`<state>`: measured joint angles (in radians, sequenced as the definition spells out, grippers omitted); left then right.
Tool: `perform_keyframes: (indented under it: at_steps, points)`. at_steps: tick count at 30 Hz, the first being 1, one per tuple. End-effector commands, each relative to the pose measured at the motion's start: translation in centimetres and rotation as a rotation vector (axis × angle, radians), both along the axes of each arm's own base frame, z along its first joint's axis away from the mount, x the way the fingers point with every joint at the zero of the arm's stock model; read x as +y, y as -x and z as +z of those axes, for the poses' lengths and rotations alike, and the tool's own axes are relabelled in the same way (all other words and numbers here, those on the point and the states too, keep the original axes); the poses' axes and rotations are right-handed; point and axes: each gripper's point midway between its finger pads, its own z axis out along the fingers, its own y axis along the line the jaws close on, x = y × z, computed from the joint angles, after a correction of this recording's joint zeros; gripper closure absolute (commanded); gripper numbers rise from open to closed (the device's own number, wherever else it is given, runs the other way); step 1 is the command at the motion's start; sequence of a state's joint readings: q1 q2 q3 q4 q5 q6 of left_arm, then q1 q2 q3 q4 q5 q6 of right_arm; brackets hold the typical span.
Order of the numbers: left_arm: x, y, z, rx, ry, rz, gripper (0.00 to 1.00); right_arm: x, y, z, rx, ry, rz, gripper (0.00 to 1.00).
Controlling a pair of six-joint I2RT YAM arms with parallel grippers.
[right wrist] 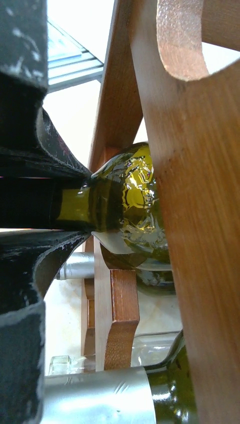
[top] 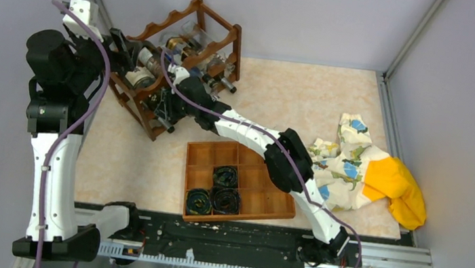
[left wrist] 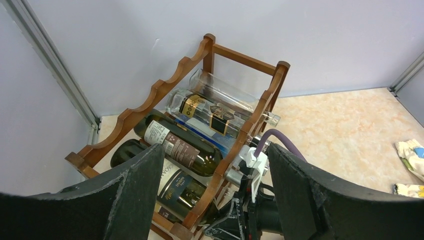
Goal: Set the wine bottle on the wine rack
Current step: Place the wine bottle in the wine rack.
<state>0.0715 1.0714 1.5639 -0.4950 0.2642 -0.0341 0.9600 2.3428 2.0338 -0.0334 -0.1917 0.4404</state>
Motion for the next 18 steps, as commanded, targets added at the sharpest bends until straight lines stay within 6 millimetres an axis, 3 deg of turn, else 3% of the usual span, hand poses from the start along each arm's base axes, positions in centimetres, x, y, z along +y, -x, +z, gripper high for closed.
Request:
perform_keyframes:
  at_steps: [1, 9, 18]
  points:
    - [-0.5, 0.6, 1.2, -0.043, 0.016, -0.021, 0.18, 0.8, -0.4, 13.6, -0.191, -0.293, -0.013, 0.99]
    - [-0.5, 1.0, 1.6, -0.051, 0.02, -0.019, 0.18, 1.8, -0.7, 14.2, -0.184, -0.313, -0.007, 0.93]
    - [-0.7, 1.0, 1.7, -0.053, 0.026, -0.026, 0.18, 2.9, -1.1, 13.1, -0.179, -0.298, -0.001, 0.85]
